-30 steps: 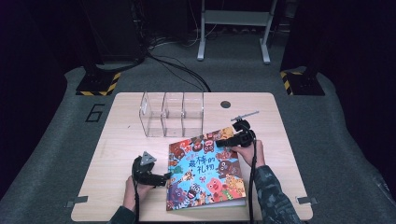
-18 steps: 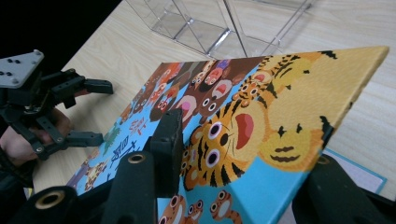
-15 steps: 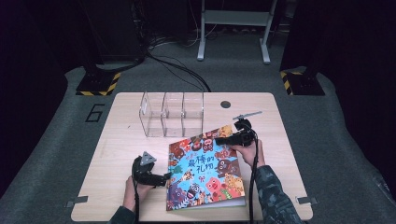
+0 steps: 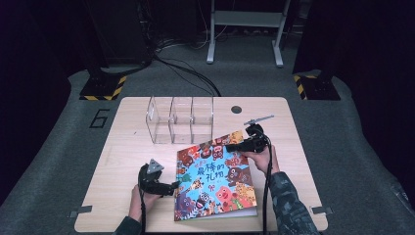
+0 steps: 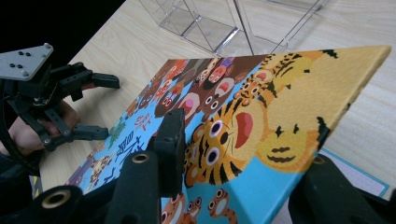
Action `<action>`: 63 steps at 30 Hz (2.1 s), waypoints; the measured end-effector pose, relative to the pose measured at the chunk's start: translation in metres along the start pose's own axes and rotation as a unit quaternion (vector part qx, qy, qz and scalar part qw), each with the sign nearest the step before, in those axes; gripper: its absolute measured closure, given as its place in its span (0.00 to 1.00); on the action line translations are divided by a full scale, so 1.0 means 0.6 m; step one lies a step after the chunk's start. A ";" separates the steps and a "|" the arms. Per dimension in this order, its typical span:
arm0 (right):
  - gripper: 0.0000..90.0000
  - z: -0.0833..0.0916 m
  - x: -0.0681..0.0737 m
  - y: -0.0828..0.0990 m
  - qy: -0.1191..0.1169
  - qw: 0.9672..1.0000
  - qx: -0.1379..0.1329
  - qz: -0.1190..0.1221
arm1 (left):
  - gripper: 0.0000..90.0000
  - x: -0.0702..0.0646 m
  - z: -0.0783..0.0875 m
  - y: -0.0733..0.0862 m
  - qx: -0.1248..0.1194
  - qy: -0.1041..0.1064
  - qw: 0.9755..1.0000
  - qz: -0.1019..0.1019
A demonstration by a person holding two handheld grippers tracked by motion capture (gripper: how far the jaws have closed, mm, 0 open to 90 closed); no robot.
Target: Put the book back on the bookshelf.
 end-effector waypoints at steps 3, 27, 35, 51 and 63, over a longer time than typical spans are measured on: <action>0.65 0.001 0.002 -0.001 0.004 1.000 -0.004 0.016 | 0.00 0.000 0.001 0.000 0.001 0.002 1.000 0.001; 0.64 0.018 0.015 0.014 0.011 0.997 -0.050 0.053 | 0.00 0.019 0.012 -0.011 -0.013 0.035 0.998 0.045; 0.64 0.014 0.018 0.013 0.014 0.996 -0.061 0.061 | 0.00 0.014 0.016 -0.026 -0.006 0.043 0.997 0.064; 0.64 0.017 0.049 0.003 0.013 0.988 -0.102 0.117 | 0.00 -0.002 0.029 -0.053 -0.016 0.092 0.992 0.084; 0.64 0.015 0.064 0.002 0.000 0.981 -0.127 0.144 | 0.00 -0.009 0.027 -0.055 -0.006 0.093 0.992 0.087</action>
Point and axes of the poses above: each handheld gripper's, and its own axes: z roughly backward along the jaws, y roughly out of its underside, x roughly to its left, the point moved 6 cm from there along -z, roughly forward along the jaws, and after that the axes turned 2 degrees about -x, right-handed, at the moved point
